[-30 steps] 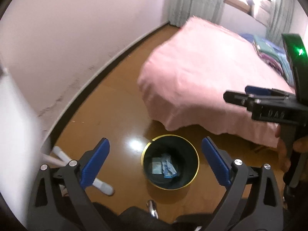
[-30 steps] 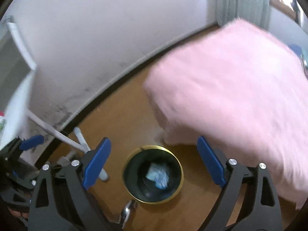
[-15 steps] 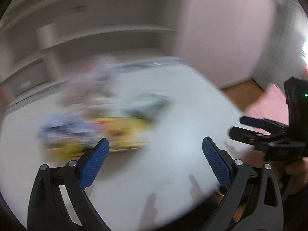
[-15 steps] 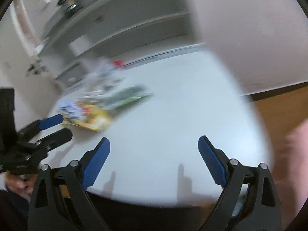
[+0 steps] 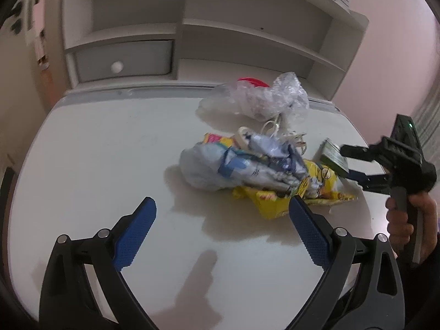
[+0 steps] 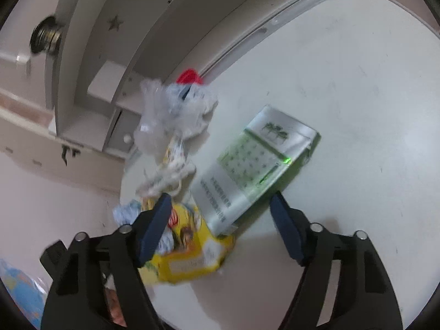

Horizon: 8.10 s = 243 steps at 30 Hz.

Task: Collect trash
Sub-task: 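Grasp the green cigarette pack with the right tool while the left tool grasps a clear plastic bag, then carry both items to the black bin and open both tools over it, then return both tools to the desk trash pile, then grasp the grey cloth with the right tool while the left tool grasps the red lid, then carry the cloth and red lid to the bin and open both tools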

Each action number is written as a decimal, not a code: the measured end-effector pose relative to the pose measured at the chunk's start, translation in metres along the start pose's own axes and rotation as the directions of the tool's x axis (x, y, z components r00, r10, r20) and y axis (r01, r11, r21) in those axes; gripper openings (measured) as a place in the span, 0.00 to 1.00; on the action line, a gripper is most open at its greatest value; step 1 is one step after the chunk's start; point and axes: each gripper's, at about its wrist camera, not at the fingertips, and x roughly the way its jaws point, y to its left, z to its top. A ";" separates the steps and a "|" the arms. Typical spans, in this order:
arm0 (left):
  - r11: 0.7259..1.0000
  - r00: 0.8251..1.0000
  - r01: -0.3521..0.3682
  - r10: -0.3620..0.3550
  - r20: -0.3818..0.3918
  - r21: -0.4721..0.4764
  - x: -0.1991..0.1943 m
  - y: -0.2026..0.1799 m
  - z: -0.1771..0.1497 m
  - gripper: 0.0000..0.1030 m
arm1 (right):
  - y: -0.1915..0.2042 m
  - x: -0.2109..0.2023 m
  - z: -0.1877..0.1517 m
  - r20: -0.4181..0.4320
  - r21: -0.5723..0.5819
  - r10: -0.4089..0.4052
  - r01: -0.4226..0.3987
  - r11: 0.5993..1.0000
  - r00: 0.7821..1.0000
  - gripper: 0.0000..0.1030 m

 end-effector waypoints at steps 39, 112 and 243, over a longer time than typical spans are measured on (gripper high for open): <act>0.968 1.000 -0.009 0.005 0.017 0.250 0.032 -0.092 0.143 0.19 | -0.016 -0.158 -0.059 0.284 -0.274 -0.137 0.217 0.937 0.949 0.12; 0.598 0.748 0.647 -0.376 -0.547 0.474 0.147 -0.509 -0.160 0.85 | -0.336 -0.356 -0.211 0.234 0.534 -0.740 0.553 0.640 0.630 0.72; 0.624 0.777 0.581 -0.232 -0.586 0.523 0.208 -0.507 -0.209 0.02 | -0.361 -0.309 -0.191 -0.019 0.456 -0.748 0.671 0.584 0.664 0.11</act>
